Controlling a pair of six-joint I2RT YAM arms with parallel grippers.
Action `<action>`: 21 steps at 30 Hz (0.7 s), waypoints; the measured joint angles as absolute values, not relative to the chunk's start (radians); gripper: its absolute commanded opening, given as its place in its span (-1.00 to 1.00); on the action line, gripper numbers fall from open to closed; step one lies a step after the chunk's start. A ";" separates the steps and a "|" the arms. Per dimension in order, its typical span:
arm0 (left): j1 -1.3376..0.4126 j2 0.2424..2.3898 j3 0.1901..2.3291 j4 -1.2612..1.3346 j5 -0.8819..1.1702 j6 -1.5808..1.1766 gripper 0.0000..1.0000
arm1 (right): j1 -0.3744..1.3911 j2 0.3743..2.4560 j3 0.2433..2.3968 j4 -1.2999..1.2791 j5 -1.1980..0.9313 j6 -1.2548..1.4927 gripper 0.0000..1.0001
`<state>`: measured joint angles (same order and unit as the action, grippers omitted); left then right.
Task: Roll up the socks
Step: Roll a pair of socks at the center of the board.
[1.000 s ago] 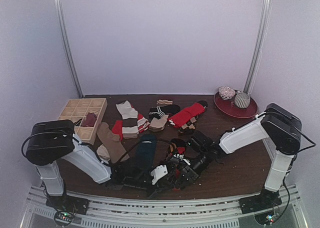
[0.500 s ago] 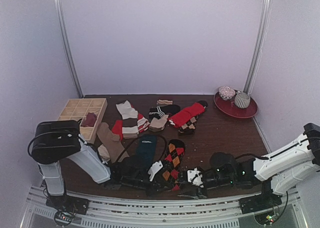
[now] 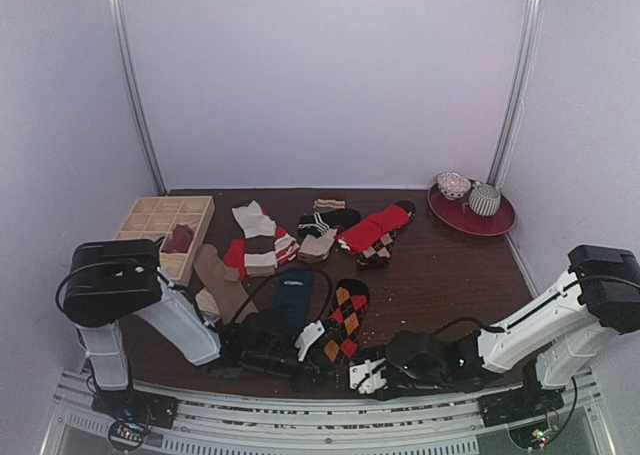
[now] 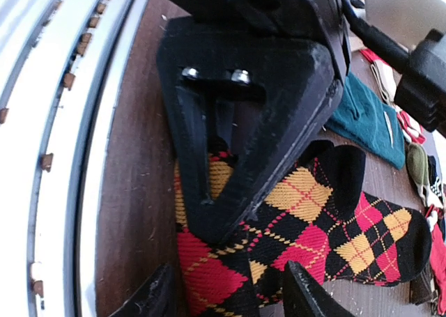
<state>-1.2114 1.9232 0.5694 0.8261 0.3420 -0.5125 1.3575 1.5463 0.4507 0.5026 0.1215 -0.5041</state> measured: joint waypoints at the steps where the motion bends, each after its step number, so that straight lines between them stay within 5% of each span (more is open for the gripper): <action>1: -1.211 1.923 0.569 0.826 0.342 -0.513 -1.00 | 1.357 1.557 0.458 0.500 0.131 -0.506 -0.24; 10: -1.207 1.922 0.564 0.829 0.351 -0.512 -1.00 | 1.362 1.609 0.523 0.426 0.137 -0.456 -0.81; 13: -1.205 1.907 0.559 0.813 0.345 -0.506 -0.40 | 1.344 1.610 0.543 0.392 0.102 -0.391 -0.84; 21: -1.222 1.712 0.519 0.548 0.196 -0.420 -0.14 | 1.166 1.594 0.622 0.245 -0.242 -0.162 -0.83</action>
<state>-1.2221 1.7119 0.5194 0.5484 0.1963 -0.4202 1.1656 1.5936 0.6216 0.2451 -0.2417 -0.1623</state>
